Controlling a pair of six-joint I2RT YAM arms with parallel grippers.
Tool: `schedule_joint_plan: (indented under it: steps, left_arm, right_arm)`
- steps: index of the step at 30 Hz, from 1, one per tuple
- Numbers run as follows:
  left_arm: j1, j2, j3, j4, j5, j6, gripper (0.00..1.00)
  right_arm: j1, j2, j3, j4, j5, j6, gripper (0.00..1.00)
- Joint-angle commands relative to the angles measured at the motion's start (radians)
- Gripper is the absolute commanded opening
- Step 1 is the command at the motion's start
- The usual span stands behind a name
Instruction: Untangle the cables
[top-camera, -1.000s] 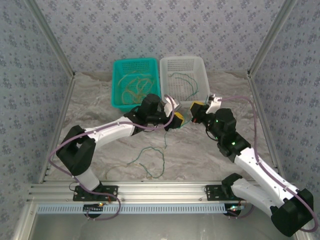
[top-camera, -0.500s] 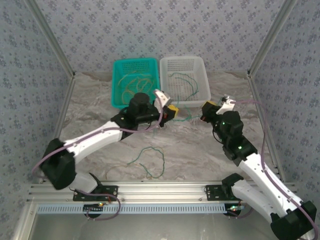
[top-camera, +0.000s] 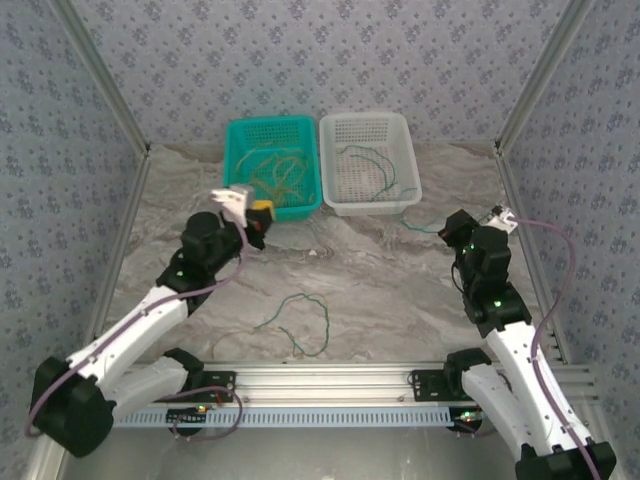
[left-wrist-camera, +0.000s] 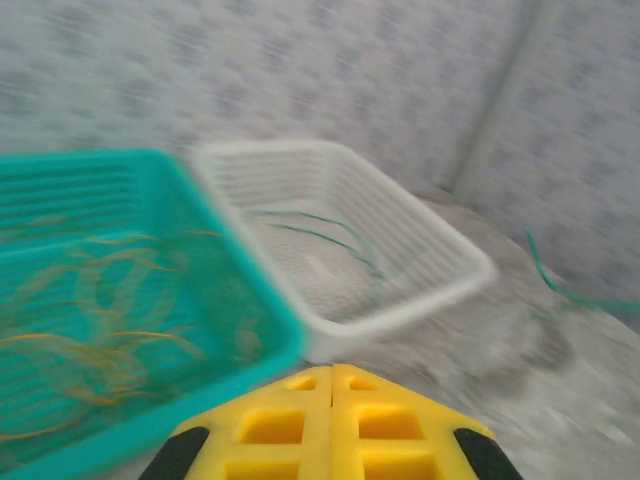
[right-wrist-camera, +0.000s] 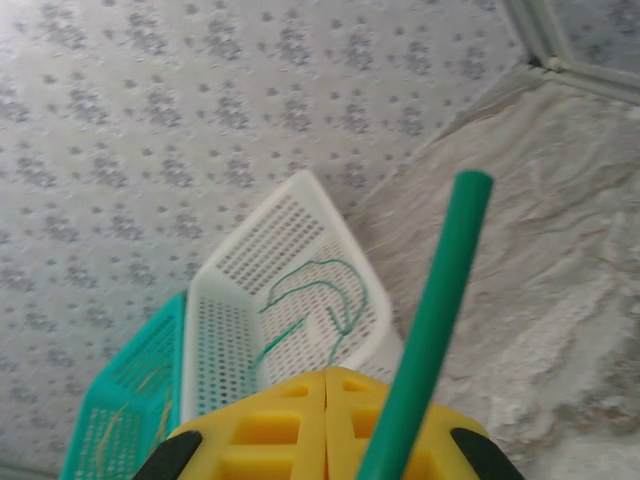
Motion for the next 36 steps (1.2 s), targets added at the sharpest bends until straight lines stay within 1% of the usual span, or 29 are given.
schedule_joint_plan:
  steps: [1,4,6,7,8,9,10,11,12,14,15,16,18,19,20,22,23,25,26,27,30,31,33,36]
  left_arm:
    - [0.054,-0.087,-0.030,-0.021,-0.090,-0.023,0.00]
    - [0.094,-0.130,-0.059,-0.030,-0.050,-0.029,0.00]
    - [0.090,-0.134,-0.058,-0.023,0.020,-0.014,0.00]
    - [0.084,-0.129,-0.052,-0.023,0.038,-0.017,0.01]
    - [0.079,-0.122,-0.048,-0.018,0.063,-0.020,0.06]
    - [0.072,-0.113,-0.043,0.000,0.109,-0.008,0.18]
    - [0.055,-0.101,-0.041,0.019,0.143,0.014,0.27]
    - [0.031,-0.090,-0.036,0.030,0.149,0.043,0.28]
    - [-0.005,-0.073,-0.030,0.038,0.149,0.084,0.31]
    - [-0.053,-0.028,-0.004,0.051,0.164,0.125,0.48]
    - [-0.065,0.006,0.021,0.053,0.194,0.130,0.60]
    - [-0.077,0.044,0.048,0.052,0.231,0.140,0.66]
    - [-0.111,0.118,0.092,0.041,0.257,0.166,0.67]
    - [-0.118,0.153,0.106,0.052,0.251,0.147,0.68]
    - [-0.114,0.176,0.111,0.075,0.245,0.110,0.68]
    - [-0.094,0.228,0.099,0.172,0.263,0.008,0.69]
    - [-0.090,0.252,0.094,0.214,0.279,-0.036,0.75]
    - [-0.090,0.316,0.110,0.293,0.336,-0.136,0.78]
    - [-0.097,0.346,0.121,0.316,0.355,-0.173,0.83]
    - [-0.107,0.379,0.140,0.325,0.365,-0.195,0.86]
    - [-0.148,0.454,0.191,0.305,0.362,-0.208,0.89]
    - [-0.160,0.473,0.210,0.286,0.350,-0.212,0.94]
    - [-0.177,0.513,0.242,0.260,0.340,-0.228,0.95]
    - [-0.188,0.574,0.255,0.305,0.334,-0.278,0.95]
  right_arm:
    - [-0.036,-0.015,-0.009,-0.041,0.023,0.019,0.00]
    - [-0.064,-0.014,-0.019,-0.010,-0.034,0.021,0.00]
    - [-0.073,-0.012,-0.022,0.019,-0.080,0.017,0.00]
    - [-0.072,-0.012,-0.021,0.035,-0.099,0.015,0.00]
    - [-0.072,-0.012,-0.018,0.041,-0.113,0.013,0.00]
    - [-0.072,-0.010,-0.015,0.046,-0.131,0.011,0.00]
    - [-0.072,-0.006,-0.010,0.053,-0.159,0.009,0.00]
    - [-0.071,-0.002,-0.010,0.075,-0.192,0.001,0.00]
    - [-0.070,0.005,-0.010,0.108,-0.235,-0.018,0.00]
    - [-0.067,0.024,0.002,0.137,-0.324,-0.037,0.00]
    - [-0.060,0.032,0.005,0.159,-0.359,-0.045,0.00]
    - [-0.050,0.038,0.009,0.177,-0.392,-0.060,0.00]
    - [-0.030,0.040,0.008,0.224,-0.443,-0.103,0.00]
    - [-0.017,0.040,0.008,0.231,-0.447,-0.123,0.00]
    - [-0.007,0.039,0.006,0.231,-0.438,-0.138,0.00]
    - [0.001,0.036,-0.009,0.245,-0.422,-0.154,0.00]
    - [0.003,0.034,-0.019,0.260,-0.425,-0.151,0.00]
    - [0.011,0.034,-0.039,0.304,-0.446,-0.148,0.00]
    - [0.019,0.034,-0.046,0.317,-0.448,-0.149,0.00]
    - [0.029,0.034,-0.048,0.322,-0.438,-0.152,0.00]
    - [0.057,0.033,-0.052,0.328,-0.383,-0.153,0.00]
    - [0.064,0.030,-0.061,0.344,-0.370,-0.153,0.00]
    - [0.076,0.024,-0.076,0.368,-0.343,-0.152,0.00]
    - [0.090,0.023,-0.081,0.380,-0.324,-0.151,0.00]
